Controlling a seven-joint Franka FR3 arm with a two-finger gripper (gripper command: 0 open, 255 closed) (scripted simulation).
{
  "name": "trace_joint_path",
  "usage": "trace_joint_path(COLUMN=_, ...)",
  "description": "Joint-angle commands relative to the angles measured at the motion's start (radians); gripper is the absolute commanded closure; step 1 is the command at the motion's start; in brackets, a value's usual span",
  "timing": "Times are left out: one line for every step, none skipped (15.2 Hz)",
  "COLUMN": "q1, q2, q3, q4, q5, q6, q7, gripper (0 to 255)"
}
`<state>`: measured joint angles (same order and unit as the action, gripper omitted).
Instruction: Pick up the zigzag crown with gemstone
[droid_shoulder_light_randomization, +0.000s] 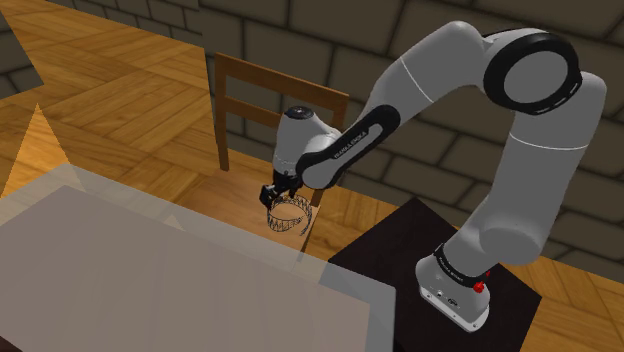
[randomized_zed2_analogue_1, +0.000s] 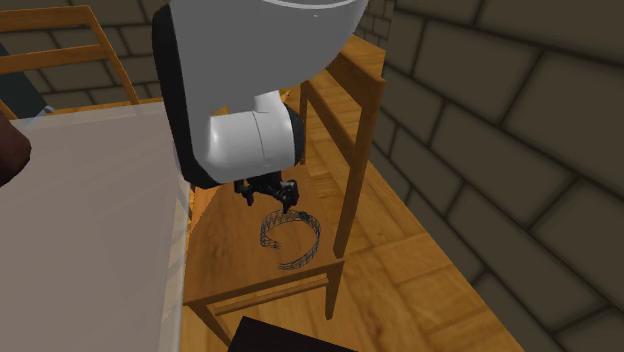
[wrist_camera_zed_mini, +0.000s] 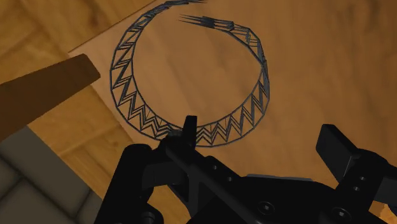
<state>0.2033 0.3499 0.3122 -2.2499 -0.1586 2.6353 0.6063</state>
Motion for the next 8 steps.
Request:
trace_joint_path(q1=0.042, q2=0.083, q3=-0.021, q4=0.060, q5=-0.043, q6=0.018, q7=0.048, gripper=0)
trace_joint_path(q1=0.055, q2=0.110, q3=-0.029, q4=0.081, q5=-0.053, q6=0.022, q7=0.058, gripper=0)
trace_joint_path(q1=0.060, q2=0.121, q3=-0.034, q4=0.083, q5=-0.058, q6=0.032, q7=0.062, gripper=0)
trace_joint_path(q1=0.064, q2=0.134, q3=-0.039, q4=0.085, q5=-0.063, q6=0.042, q7=0.066, gripper=0)
trace_joint_path(q1=0.068, q2=0.146, q3=-0.045, q4=0.088, q5=-0.069, q6=0.052, q7=0.069, gripper=0)
trace_joint_path(q1=0.072, q2=0.158, q3=-0.050, q4=0.090, q5=-0.074, q6=0.062, q7=0.073, gripper=0)
trace_joint_path(q1=0.076, q2=0.170, q3=-0.055, q4=0.093, q5=-0.079, q6=0.071, q7=0.077, gripper=0)
trace_joint_path(q1=0.080, q2=0.183, q3=-0.060, q4=0.096, q5=-0.085, q6=0.080, q7=0.080, gripper=0)
